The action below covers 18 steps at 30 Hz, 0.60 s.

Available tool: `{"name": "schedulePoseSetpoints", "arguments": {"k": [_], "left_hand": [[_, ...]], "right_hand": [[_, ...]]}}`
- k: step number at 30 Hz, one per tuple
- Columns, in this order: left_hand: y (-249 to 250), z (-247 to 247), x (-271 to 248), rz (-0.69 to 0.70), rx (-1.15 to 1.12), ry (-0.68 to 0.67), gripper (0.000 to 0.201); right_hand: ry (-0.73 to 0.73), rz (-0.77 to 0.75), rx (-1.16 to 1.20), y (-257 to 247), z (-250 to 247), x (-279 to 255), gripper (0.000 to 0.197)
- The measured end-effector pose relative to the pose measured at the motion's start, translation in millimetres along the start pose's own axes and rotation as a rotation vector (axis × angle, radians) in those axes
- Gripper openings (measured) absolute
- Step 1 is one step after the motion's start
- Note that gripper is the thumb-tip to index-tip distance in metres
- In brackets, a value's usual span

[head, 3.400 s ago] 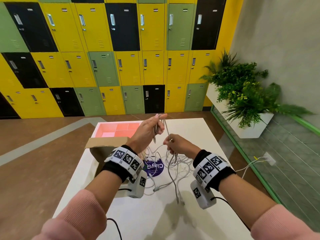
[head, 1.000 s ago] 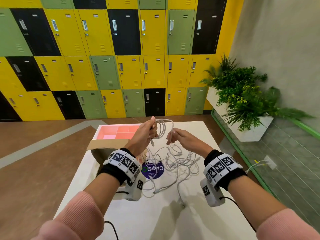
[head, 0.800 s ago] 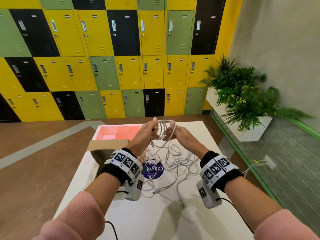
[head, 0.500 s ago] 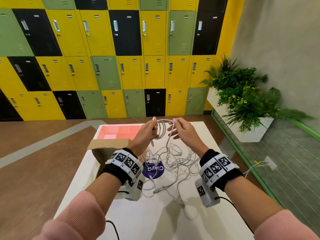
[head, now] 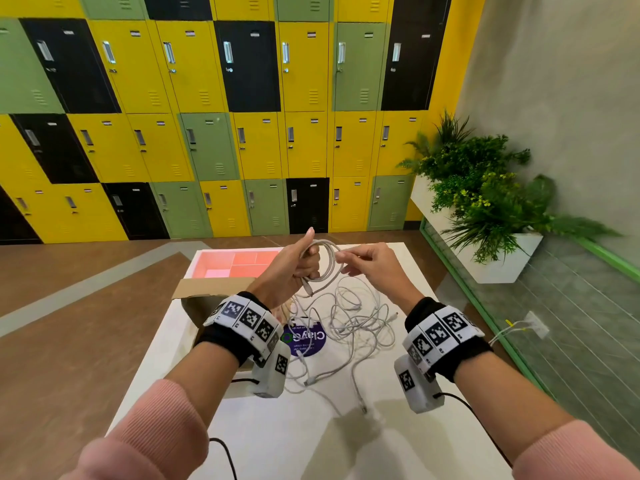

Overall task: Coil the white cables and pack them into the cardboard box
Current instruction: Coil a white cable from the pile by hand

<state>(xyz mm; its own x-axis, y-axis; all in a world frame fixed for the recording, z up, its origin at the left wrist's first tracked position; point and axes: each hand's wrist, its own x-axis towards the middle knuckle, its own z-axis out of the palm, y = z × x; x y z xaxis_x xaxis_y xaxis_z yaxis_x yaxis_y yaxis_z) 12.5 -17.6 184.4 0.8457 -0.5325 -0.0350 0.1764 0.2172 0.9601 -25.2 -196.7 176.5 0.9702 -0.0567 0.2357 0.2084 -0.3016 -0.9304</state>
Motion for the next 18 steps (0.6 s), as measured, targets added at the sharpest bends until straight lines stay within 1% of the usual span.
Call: {"name": "schedulePoseSetpoints", "arguments": {"k": [3, 7, 9, 11, 14, 18], "left_hand": [[1.5, 0.2, -1.7, 0.002, -0.031, -0.021, 0.042], [2.3, -2.5, -1.8, -0.017, -0.096, -0.038, 0.045], [3.9, -5.6, -2.9, -0.033, -0.086, -0.046, 0.046], [5.0, -8.0, -3.7, -0.044, -0.049, -0.046, 0.044], [4.4, -8.1, -4.3, -0.039, 0.006, -0.024, 0.042], [2.7, -2.0, -5.6, -0.007, 0.025, 0.053, 0.042]], "right_hand": [[-0.102, 0.028, 0.003, -2.4, 2.8, 0.0, 0.032], [-0.230, 0.061, 0.115, -9.9, 6.6, -4.9, 0.034], [-0.301, 0.074, 0.155, -11.8, 5.3, -6.5, 0.032], [-0.362, 0.075, 0.142, -13.2, 3.4, -6.7, 0.024], [-0.400, 0.068, 0.139, -14.4, 3.2, -5.2, 0.018], [-0.378, 0.047, 0.167, -13.3, 6.7, -1.4, 0.016]]}}
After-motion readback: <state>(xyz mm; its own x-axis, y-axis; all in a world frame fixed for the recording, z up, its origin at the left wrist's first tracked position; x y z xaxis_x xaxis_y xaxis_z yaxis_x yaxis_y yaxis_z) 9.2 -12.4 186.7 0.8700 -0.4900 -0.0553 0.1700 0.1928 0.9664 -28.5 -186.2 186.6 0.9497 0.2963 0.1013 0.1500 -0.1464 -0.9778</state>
